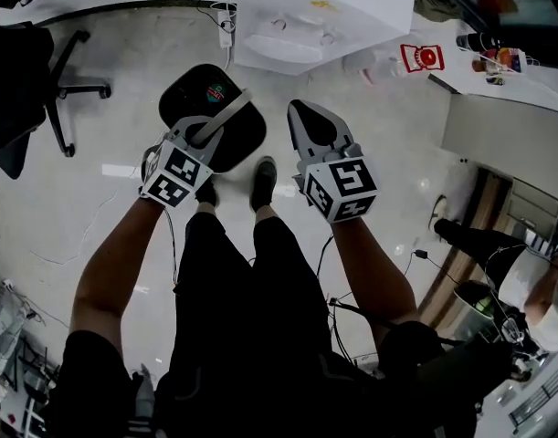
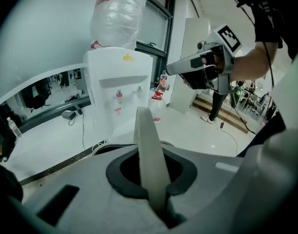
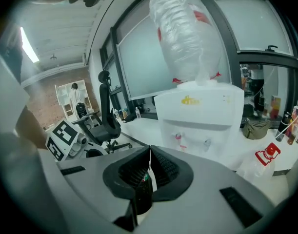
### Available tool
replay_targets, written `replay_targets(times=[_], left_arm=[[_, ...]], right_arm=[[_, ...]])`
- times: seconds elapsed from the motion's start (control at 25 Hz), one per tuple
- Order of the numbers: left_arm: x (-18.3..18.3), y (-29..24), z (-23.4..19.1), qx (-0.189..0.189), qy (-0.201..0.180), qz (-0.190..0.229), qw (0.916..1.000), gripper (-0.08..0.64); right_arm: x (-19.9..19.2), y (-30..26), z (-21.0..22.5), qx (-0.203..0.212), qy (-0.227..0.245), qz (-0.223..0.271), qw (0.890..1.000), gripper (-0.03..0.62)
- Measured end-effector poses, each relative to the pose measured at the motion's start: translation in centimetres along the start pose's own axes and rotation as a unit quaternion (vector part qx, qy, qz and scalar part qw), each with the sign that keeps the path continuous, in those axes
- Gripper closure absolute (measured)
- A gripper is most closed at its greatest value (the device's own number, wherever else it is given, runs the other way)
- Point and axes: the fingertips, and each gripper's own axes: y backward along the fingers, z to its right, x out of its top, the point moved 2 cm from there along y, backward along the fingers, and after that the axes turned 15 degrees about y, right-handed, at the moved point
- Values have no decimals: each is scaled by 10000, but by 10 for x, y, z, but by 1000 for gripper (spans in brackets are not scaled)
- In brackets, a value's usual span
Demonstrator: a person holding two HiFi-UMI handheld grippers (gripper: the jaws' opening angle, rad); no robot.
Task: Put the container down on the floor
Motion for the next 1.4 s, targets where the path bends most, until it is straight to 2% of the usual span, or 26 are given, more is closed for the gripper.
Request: replay_targets(times=[0.2, 0.32, 0.44, 0.68, 0.84, 1.4], left_arm=[[-19, -38, 0, -94, -19, -96, 9999, 538], [-29, -62, -2, -129, -77, -165, 9998, 538], [-41, -83, -3, -199, -152, -217, 9994, 538], [-70, -121, -8, -171, -288, -217, 9992, 538], [-88, -146, -13, -144, -354, -298, 9988, 538], [-135, -220, -43, -441, -837, -598, 9937, 538]], right_arm=[[-46, -18, 5, -63, -44, -319, 9995, 583], [-65, -28, 5, 2, -222, -353, 9991, 583], [-84, -38, 1, 95, -161, -363, 9992, 583], [-135, -57, 5, -28, -230, -561, 9982, 583], [-161, -69, 3, 27, -242, -617, 9978, 583], [-238, -105, 3, 105, -307, -970, 9948, 583]])
